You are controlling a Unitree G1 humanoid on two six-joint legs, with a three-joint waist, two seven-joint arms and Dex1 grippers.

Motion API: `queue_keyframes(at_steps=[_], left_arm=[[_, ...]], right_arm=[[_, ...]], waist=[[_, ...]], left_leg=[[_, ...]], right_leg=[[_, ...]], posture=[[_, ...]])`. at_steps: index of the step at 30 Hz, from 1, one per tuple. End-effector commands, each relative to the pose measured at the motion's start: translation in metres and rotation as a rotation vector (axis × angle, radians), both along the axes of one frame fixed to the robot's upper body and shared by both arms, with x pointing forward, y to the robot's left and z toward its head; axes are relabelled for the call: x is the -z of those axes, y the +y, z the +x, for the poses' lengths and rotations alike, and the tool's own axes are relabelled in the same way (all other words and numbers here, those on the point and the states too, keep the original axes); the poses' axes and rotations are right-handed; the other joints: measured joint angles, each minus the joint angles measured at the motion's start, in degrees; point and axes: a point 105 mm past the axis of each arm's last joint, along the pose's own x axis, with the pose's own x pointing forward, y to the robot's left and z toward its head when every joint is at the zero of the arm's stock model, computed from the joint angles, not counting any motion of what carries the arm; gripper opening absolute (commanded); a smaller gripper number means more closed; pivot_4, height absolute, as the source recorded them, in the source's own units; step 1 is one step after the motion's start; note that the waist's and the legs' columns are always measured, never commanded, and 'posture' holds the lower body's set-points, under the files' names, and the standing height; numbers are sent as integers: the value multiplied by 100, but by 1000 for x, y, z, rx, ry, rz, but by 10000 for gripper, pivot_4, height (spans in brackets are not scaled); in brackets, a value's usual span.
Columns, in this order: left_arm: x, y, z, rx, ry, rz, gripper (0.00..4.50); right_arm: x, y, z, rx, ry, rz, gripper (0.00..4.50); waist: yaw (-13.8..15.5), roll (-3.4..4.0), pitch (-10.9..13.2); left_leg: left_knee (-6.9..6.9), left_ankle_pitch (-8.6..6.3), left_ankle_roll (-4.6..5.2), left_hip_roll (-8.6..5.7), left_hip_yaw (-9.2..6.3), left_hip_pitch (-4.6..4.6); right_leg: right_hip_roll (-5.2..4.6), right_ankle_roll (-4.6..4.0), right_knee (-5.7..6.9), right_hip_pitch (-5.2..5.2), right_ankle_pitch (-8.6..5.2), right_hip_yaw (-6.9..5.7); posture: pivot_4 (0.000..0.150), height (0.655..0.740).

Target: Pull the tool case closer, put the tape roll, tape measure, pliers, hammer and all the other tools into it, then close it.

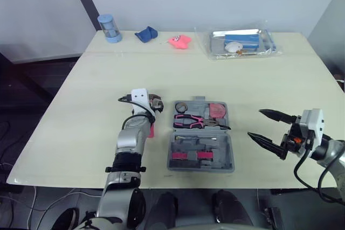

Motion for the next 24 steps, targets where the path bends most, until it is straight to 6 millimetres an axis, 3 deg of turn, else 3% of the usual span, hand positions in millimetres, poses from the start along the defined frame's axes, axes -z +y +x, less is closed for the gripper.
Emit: queue_keyframes(at_steps=[1,5,6,9,10,12,15,16,24], left_arm=[[-1,4,5,1,-3,19,45000],[-1,4,9,0,2,22,45000],[0,4,9,-3,4,19,39607],[0,5,10,-8,5,11,30949],[1,4,10,-4,8,9,24132],[2,3,10,-2,10,8,18537],[2,3,10,-1,7,13,3314],[2,3,10,-2,7,12,230],[-4,4,11,14,-16,22,183]], right_arm=[[-11,1,-3,-11,-52,-6,44579],[-11,0,-2,-4,-57,-8,44579],[-11,0,-2,-3,-57,-8,45000],[-9,0,-3,-1,-55,-9,45000],[-9,0,-3,0,-54,-8,45000],[-9,0,-4,1,-53,-9,45000],[-8,0,-4,5,-51,-10,45000],[-8,0,-4,6,-51,-10,45000],[-9,2,-5,-4,-51,0,45000]], waist=[[0,0,0],[-5,1,0],[-3,0,0],[2,1,0],[5,1,0],[12,1,0],[21,1,-1],[20,1,-1],[19,2,-1]], left_leg=[[0,0,0,0,0,0],[0,0,0,0,0,1],[0,0,0,0,0,1],[0,0,0,0,-1,1],[0,0,0,-1,-1,0],[0,0,0,-2,-1,0],[0,0,0,-2,-1,0],[0,0,0,-2,-1,1],[0,0,0,-2,-1,2]], right_leg=[[0,0,0,0,0,0],[0,0,2,0,0,0],[0,0,2,0,0,0],[0,0,2,0,0,0],[-1,0,1,0,0,0],[-2,0,1,0,0,0],[-2,0,1,0,0,-1],[-2,0,1,0,0,-1],[-2,0,2,0,0,-1]], posture=[[1500,7400],[1500,7400],[1500,7400],[1500,7400],[1500,7400],[1500,7400],[1500,7400],[1500,7400],[1500,7400]])
